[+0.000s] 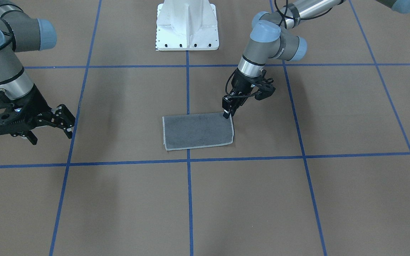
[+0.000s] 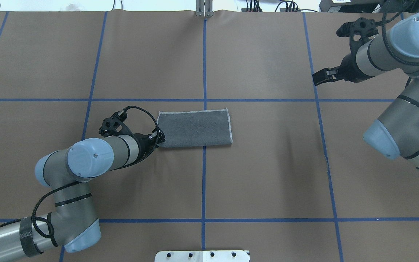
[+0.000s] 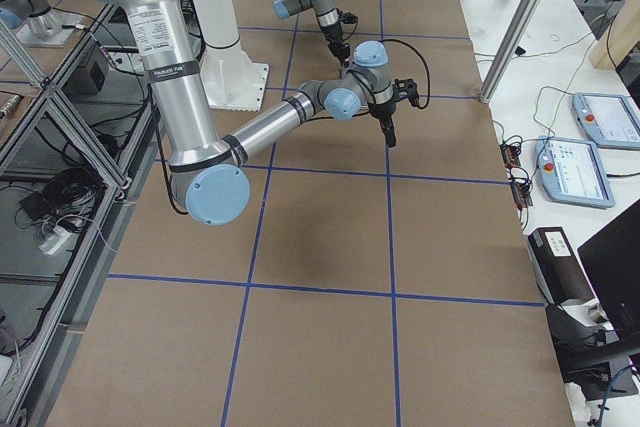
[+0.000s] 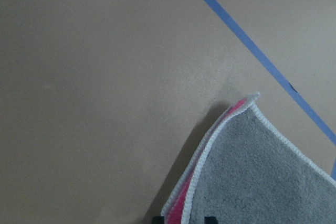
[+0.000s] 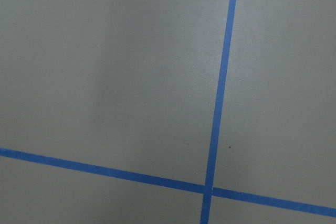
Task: Fold towel twice with both arms
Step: 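Grasp the end of the folded strip nearest the left gripper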
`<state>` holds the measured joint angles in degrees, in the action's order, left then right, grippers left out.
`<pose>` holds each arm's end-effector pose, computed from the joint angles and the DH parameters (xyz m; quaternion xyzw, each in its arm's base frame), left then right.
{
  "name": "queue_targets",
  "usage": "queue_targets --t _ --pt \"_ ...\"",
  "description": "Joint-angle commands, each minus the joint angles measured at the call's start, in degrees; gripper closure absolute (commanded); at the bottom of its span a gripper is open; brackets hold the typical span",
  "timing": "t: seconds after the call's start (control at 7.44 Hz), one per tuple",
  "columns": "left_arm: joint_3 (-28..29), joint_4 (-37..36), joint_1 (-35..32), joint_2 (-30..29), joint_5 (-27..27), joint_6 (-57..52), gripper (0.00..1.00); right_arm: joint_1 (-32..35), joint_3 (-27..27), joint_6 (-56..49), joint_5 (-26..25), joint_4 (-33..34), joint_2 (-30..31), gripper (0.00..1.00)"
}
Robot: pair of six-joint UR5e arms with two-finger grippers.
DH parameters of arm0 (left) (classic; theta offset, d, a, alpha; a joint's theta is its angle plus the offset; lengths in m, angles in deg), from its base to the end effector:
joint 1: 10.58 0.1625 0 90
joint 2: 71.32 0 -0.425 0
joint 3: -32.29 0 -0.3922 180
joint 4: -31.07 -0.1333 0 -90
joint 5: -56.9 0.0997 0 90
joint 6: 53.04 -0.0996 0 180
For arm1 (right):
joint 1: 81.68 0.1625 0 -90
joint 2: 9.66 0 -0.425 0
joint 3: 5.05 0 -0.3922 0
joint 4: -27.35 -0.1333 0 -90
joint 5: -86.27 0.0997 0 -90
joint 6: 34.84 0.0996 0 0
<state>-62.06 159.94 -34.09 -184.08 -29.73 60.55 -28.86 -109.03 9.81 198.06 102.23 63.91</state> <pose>0.5359 -0.3849 0.3251 0.0243 0.5443 -0.3497 0.7622 -0.2824 -0.5317 0.3653 0.1730 -0.3806 -0.0140 0.9083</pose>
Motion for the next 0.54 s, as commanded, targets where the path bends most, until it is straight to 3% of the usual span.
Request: queue_targets --t 0.0,0.27,0.4 --pt "0.05 1.98 -0.05 0.17 -0.03 -1.51 0.62 0.0 0.0 -0.17 0.09 0.0 0.09 0.01" --pt "0.14 2.71 -0.14 0.26 -0.03 -1.97 0.83 0.09 0.0 -0.26 0.44 0.0 0.09 0.01" --pt "0.22 2.71 -0.14 0.34 -0.03 -1.97 0.87 0.35 0.0 -0.26 0.53 0.0 0.09 0.01"
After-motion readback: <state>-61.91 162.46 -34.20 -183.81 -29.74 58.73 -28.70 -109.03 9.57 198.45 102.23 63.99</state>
